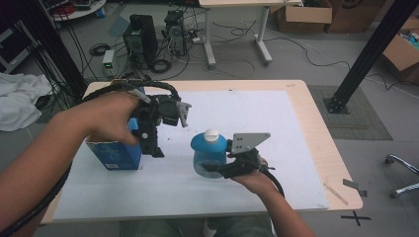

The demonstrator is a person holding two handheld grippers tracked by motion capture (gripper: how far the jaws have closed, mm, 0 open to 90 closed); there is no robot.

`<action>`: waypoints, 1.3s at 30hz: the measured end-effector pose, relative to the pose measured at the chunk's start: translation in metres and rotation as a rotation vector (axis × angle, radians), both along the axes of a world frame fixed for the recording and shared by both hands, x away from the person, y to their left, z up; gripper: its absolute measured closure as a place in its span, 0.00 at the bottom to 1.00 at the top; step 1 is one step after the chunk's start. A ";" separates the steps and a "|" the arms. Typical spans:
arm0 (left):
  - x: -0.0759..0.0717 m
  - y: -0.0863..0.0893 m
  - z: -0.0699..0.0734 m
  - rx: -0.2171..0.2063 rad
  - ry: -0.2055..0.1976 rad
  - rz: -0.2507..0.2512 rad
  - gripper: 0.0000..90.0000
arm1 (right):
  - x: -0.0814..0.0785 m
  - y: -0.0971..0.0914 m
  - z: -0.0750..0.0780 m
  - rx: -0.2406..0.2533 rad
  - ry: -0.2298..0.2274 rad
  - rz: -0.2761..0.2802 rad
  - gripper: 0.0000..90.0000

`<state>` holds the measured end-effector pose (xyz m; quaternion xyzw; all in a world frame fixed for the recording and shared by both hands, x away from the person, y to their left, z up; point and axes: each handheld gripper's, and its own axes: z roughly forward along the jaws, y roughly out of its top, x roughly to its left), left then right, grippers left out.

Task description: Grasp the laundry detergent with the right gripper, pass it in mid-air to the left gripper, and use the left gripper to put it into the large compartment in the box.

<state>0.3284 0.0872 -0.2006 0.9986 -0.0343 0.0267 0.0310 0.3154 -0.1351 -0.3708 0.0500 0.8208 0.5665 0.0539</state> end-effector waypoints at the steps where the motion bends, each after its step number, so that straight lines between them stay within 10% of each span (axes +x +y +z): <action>1: 0.000 -0.001 -0.002 -0.001 0.003 -0.002 0.00 | 0.000 0.002 -0.001 0.002 0.001 0.009 0.51; 39: -0.014 -0.005 -0.053 0.036 0.039 0.026 0.00 | 0.002 0.093 -0.025 0.007 0.034 0.162 0.51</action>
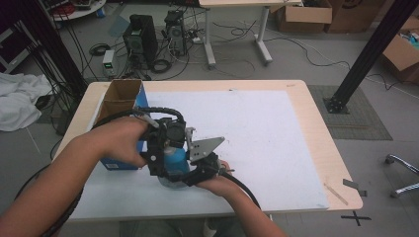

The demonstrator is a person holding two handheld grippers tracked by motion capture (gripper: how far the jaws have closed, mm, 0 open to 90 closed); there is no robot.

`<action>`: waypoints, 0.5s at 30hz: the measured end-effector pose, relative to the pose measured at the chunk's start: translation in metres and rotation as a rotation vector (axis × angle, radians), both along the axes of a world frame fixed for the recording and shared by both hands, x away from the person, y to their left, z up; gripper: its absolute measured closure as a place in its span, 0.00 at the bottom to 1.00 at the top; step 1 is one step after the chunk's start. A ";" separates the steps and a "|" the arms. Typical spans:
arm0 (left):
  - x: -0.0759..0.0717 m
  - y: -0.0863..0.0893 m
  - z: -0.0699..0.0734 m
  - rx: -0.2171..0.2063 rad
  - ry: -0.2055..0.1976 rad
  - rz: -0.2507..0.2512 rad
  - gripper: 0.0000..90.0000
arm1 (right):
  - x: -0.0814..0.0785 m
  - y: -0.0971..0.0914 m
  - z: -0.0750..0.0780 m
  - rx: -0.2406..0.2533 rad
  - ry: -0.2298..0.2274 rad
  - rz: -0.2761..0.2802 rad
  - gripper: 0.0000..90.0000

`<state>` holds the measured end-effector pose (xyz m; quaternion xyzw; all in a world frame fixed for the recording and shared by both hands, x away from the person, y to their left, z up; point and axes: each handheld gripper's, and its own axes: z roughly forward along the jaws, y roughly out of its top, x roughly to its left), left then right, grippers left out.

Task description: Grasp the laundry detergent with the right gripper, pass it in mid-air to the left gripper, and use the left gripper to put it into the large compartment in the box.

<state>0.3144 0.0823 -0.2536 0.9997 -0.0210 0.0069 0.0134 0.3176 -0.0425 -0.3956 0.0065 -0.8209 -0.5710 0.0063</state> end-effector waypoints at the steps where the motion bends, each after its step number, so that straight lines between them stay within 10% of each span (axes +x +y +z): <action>1: 0.000 0.000 0.000 -0.002 -0.010 -0.001 0.00 | 0.000 0.001 0.000 0.002 0.002 0.001 0.51; 15: 0.000 0.001 -0.001 0.006 -0.034 -0.007 0.13 | 0.000 0.003 -0.001 0.009 0.007 -0.005 0.51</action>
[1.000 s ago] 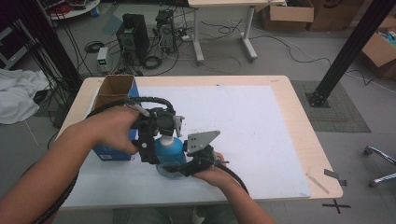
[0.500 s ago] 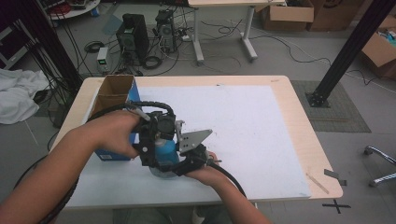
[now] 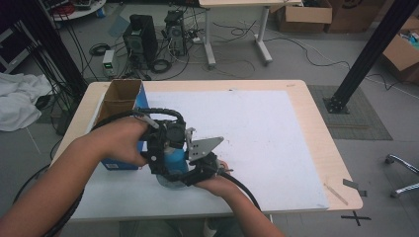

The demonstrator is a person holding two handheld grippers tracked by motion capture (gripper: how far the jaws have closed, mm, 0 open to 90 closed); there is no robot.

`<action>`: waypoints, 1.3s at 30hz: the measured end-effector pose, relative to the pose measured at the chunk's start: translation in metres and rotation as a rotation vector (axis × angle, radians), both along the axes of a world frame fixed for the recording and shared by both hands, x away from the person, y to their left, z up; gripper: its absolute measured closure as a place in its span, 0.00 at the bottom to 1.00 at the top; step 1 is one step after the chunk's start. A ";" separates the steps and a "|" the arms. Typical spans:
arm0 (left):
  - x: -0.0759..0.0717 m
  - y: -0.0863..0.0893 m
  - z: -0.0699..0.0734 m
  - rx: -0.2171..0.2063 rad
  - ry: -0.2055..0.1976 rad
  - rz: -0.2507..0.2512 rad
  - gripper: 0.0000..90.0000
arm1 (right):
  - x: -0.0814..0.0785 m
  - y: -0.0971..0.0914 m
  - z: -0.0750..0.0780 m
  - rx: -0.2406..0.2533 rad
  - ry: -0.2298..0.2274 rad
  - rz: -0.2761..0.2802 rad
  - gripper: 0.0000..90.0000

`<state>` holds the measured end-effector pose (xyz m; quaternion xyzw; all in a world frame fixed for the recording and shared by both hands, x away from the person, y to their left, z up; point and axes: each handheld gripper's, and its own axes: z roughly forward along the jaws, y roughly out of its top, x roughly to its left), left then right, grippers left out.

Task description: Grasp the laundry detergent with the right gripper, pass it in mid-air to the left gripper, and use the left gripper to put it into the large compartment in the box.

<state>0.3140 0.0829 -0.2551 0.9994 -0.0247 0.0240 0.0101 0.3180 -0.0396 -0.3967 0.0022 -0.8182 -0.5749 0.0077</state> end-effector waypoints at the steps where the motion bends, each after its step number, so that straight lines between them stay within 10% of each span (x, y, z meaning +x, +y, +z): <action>1: 0.000 0.000 0.000 0.000 0.000 0.000 0.14 | 0.000 0.000 0.000 0.000 0.000 0.000 0.51; 39: -0.002 0.000 0.000 0.002 -0.027 -0.017 0.33 | 0.001 0.003 -0.002 0.005 0.009 -0.010 0.51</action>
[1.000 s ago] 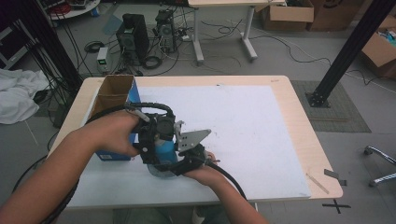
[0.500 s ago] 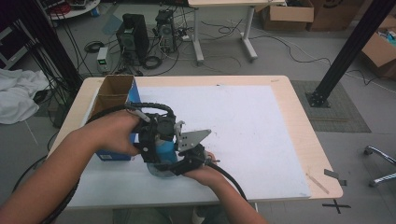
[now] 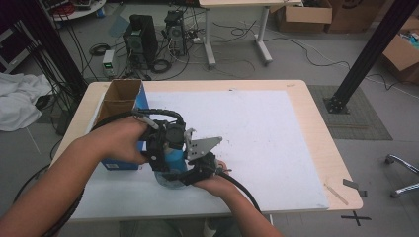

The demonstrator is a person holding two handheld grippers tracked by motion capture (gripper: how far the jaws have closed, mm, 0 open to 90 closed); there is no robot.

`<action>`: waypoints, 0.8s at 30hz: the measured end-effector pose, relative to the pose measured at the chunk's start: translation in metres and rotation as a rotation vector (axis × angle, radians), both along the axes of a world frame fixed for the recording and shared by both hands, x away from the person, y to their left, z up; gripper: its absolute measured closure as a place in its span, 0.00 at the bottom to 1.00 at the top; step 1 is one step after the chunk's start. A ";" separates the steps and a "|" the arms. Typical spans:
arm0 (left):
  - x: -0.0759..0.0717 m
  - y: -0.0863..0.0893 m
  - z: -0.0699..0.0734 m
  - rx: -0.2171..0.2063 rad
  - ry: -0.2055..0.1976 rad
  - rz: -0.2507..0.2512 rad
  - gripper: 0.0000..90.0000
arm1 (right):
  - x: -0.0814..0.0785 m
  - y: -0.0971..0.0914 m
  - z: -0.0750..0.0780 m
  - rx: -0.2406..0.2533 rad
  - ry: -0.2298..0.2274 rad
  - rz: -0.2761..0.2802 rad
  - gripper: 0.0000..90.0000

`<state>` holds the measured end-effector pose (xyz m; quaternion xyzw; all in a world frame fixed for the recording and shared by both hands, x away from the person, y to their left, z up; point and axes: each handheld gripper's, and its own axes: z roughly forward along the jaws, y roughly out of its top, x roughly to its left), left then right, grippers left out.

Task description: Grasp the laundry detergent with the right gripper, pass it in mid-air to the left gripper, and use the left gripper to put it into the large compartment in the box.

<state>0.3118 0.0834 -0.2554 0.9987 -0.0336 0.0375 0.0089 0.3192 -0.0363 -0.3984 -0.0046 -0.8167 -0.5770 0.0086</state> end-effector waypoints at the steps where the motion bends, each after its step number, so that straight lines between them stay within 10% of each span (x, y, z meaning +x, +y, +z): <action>1: 0.000 0.000 0.000 0.002 -0.001 0.001 0.33 | 0.000 0.000 0.000 0.000 0.000 0.000 0.51; 24: -0.001 0.000 -0.001 0.022 0.020 0.012 0.42 | -0.001 0.002 0.000 0.011 -0.008 0.000 0.51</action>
